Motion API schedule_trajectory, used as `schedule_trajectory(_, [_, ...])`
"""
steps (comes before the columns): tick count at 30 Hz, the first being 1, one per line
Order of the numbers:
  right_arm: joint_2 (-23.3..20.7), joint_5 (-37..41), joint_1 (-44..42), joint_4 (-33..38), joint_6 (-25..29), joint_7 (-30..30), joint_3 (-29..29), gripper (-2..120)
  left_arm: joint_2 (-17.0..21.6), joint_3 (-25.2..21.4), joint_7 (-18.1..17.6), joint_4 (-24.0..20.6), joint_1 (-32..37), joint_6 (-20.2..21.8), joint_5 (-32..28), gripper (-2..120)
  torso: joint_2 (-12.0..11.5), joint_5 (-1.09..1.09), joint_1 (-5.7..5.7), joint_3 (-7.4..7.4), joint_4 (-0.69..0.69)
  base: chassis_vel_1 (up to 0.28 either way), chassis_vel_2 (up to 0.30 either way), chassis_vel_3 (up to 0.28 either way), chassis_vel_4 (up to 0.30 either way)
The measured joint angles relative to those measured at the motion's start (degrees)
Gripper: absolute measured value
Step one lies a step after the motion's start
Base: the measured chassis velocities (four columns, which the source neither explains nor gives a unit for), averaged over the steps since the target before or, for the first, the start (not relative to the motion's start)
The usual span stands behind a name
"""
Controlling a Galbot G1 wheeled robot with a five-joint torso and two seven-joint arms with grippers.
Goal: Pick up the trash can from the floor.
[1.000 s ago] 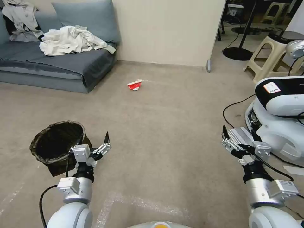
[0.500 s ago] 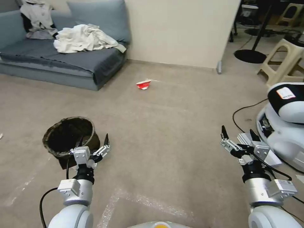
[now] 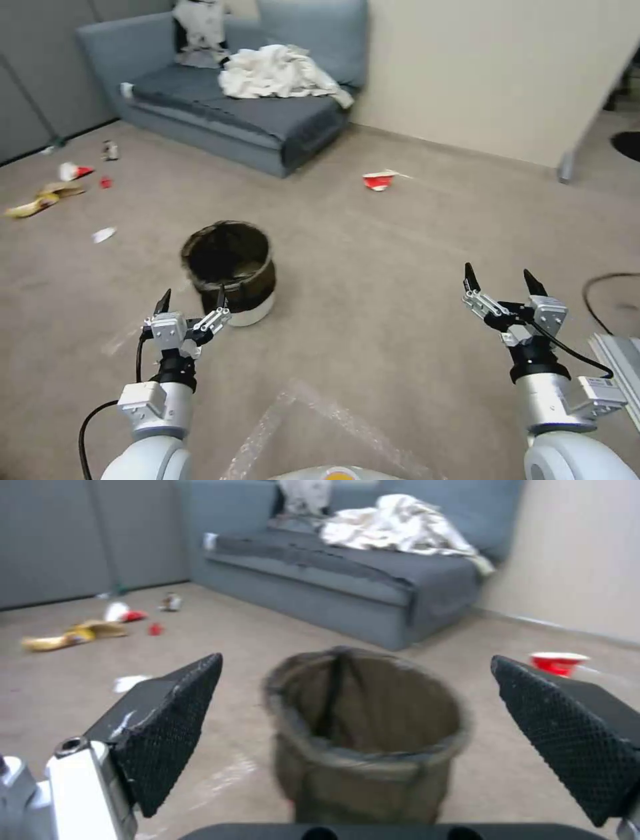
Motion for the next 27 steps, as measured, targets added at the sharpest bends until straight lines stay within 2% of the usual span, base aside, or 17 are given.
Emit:
schedule_trajectory(14, [0.22, -0.08, -0.07, -0.66, 1.71, -1.03, -0.03, 100, 0.03, 0.10, -0.98, 1.11, -0.11, -2.42, 0.76, 100, 0.00, 0.00, 0.00, 0.00, 0.02, 0.116, 0.116, 0.130, 0.119])
schedule_trajectory(18, [0.28, -0.08, -0.06, -1.08, 2.55, -1.83, -0.02, 100, 0.02, 0.10, -1.13, 1.29, -0.09, -2.72, 1.15, 100, -0.01, 0.00, 0.00, 0.00, -0.02, 0.034, 0.011, 0.032, 0.031])
schedule_trajectory(27, [0.55, -0.21, -0.02, -1.98, 3.64, -2.96, -0.14, 100, 0.05, 0.01, -1.35, 1.52, -0.27, -2.79, 2.05, 100, -0.01, 0.00, 0.00, 0.00, 0.00, 0.000, 0.000, 0.000, 0.000])
